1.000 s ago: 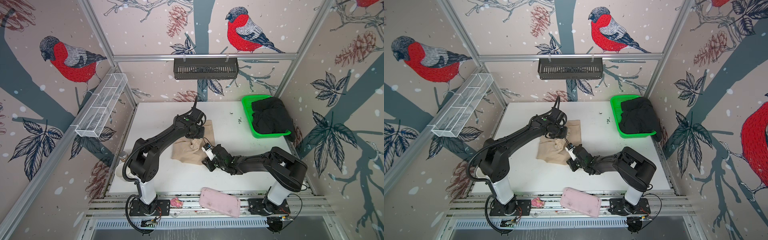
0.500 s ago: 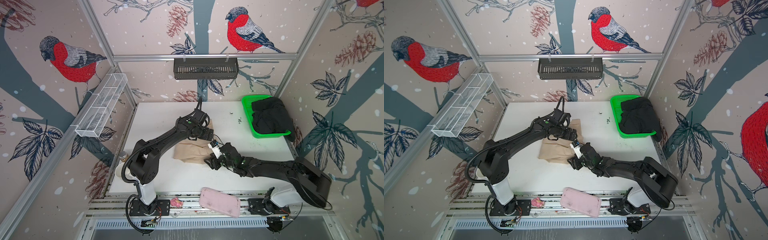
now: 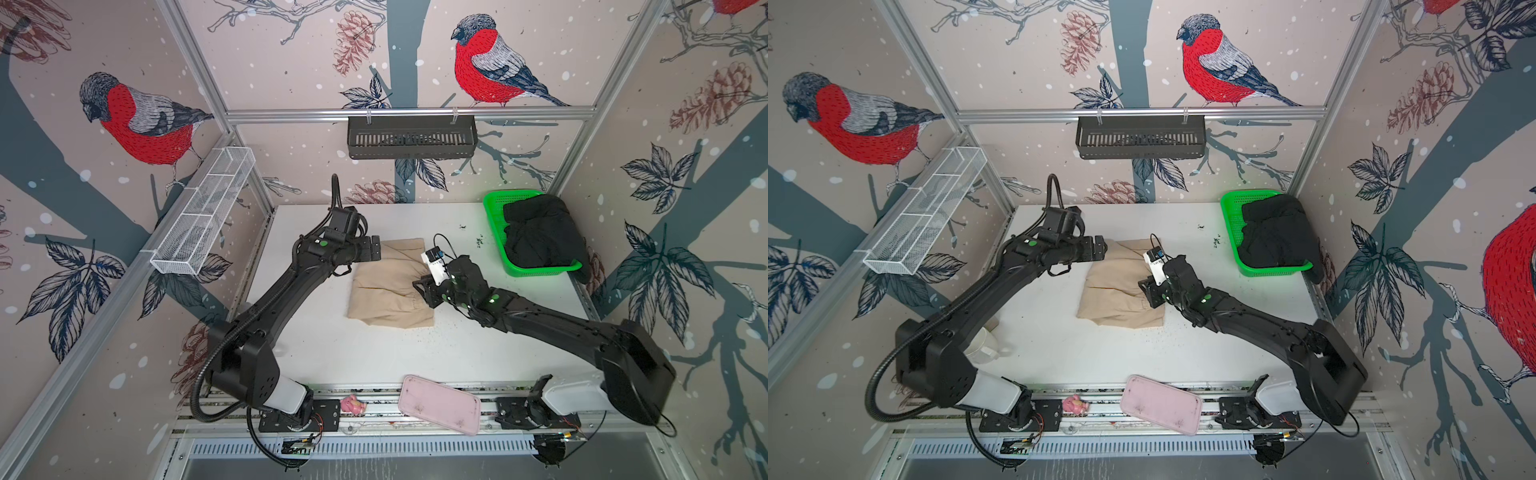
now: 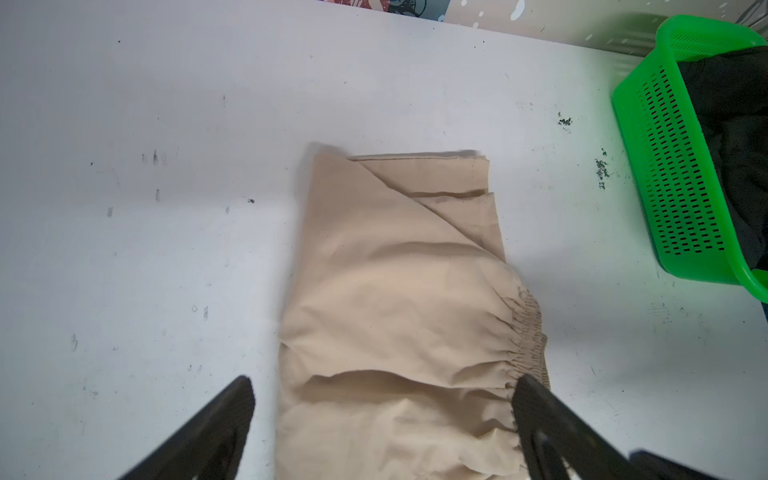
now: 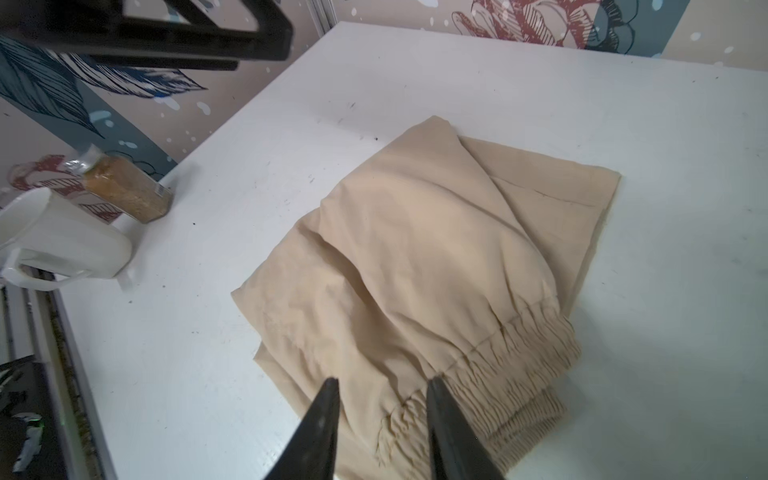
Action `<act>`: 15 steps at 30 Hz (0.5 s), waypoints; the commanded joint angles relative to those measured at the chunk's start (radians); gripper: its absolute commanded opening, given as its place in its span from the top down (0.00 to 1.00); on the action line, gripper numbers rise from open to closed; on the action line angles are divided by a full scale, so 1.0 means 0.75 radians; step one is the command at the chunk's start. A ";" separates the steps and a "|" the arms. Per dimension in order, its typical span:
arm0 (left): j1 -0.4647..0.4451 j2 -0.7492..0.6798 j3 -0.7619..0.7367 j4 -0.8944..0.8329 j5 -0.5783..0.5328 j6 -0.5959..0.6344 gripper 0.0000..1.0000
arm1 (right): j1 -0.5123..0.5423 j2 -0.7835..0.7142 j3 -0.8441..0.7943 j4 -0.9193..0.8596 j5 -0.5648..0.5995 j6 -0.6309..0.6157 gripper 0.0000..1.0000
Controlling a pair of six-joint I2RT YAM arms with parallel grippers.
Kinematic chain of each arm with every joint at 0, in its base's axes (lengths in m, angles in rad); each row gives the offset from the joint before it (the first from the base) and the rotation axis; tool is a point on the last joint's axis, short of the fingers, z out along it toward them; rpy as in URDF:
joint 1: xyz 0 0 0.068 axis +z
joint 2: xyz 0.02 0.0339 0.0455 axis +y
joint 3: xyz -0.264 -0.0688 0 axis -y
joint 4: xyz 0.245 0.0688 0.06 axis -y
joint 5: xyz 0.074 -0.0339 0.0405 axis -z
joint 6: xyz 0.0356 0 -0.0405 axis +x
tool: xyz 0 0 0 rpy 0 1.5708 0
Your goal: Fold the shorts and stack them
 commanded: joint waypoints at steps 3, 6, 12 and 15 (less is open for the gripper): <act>0.052 -0.176 -0.222 0.184 -0.009 -0.033 0.03 | -0.022 0.210 0.067 -0.112 0.008 -0.077 0.68; 0.083 -0.239 -0.317 0.232 0.034 -0.052 0.03 | -0.016 0.209 -0.044 -0.110 0.036 -0.052 0.81; 0.095 -0.260 -0.381 0.254 0.040 -0.039 0.03 | 0.048 0.309 -0.164 -0.033 0.073 -0.030 0.82; 0.095 -0.271 -0.362 0.234 0.035 -0.031 0.03 | 0.074 0.306 -0.107 -0.063 0.129 -0.028 0.76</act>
